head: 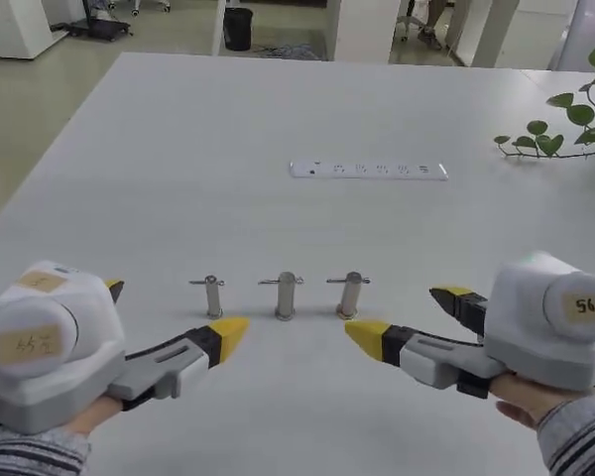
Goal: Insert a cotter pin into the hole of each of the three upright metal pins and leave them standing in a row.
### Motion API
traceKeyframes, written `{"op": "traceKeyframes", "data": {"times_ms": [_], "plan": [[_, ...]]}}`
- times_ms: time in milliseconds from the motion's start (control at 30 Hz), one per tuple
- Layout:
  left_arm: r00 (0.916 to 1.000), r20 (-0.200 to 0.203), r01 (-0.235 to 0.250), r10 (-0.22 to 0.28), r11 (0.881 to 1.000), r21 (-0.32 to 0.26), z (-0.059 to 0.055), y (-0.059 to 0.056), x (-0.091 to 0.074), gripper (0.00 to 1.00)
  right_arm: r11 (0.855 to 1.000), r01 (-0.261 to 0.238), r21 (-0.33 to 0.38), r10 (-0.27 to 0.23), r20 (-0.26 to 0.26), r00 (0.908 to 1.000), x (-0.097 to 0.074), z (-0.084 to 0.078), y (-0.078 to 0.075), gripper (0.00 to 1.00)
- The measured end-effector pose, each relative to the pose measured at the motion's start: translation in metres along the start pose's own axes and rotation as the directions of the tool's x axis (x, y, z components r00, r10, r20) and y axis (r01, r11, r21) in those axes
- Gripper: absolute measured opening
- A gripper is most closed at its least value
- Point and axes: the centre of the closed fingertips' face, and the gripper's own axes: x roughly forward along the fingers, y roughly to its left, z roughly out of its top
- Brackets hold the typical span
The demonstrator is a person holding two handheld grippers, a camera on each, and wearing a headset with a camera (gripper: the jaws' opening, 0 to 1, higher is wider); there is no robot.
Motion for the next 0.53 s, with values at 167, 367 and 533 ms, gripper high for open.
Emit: {"op": "traceKeyframes", "data": {"times_ms": [167,367,533], "plan": [[1.0000,0.002,-0.009,0.009,1.000,0.013,0.001,-0.002,-0.007,0.83,1.000,-0.004,-0.009,0.004,-0.003,1.0000,-0.005,-0.005,0.006,0.73],[1.0000,-0.003,-0.005,0.005,1.000,0.012,0.004,-0.002,-0.009,0.84,1.000,0.000,-0.004,0.000,-0.009,1.0000,-0.012,-0.002,0.008,0.72],[0.9997,-0.024,-0.006,0.006,1.000,0.008,0.001,-0.006,-0.014,0.84,1.000,-0.002,-0.016,0.001,-0.015,0.9999,-0.018,0.001,0.012,0.72]]}}
